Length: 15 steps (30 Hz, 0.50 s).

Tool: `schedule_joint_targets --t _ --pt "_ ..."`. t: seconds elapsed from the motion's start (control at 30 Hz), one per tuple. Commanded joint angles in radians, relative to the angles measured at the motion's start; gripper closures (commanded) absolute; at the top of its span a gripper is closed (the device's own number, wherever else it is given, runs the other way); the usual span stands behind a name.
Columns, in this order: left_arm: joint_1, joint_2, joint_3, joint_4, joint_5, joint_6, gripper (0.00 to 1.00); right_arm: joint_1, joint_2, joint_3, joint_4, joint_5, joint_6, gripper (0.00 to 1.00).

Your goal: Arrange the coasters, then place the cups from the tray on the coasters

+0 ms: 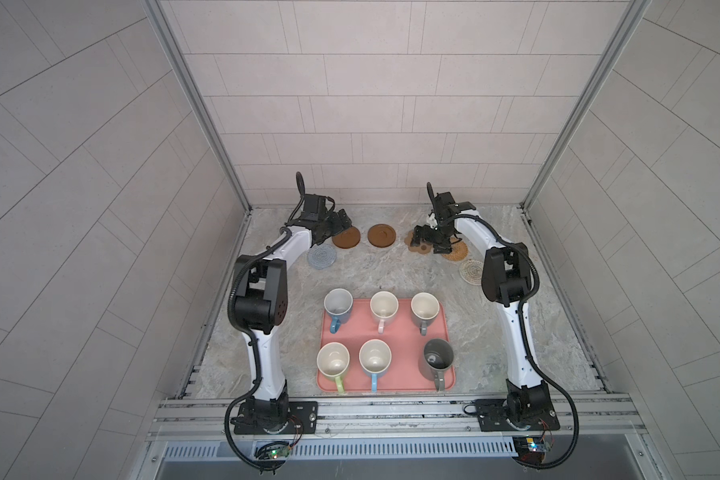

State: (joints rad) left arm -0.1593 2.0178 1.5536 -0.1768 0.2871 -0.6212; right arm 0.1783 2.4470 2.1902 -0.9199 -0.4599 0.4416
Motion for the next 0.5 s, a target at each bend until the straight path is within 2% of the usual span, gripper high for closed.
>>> schedule_joint_targets --t 0.0,0.47 --pt "0.004 0.003 0.011 0.005 -0.007 -0.002 0.00 0.004 0.027 -0.001 0.016 -0.020 0.020 0.01" --pt "0.004 0.001 0.011 0.001 -0.007 -0.002 0.00 0.011 0.055 0.003 0.056 -0.049 0.058 0.01"
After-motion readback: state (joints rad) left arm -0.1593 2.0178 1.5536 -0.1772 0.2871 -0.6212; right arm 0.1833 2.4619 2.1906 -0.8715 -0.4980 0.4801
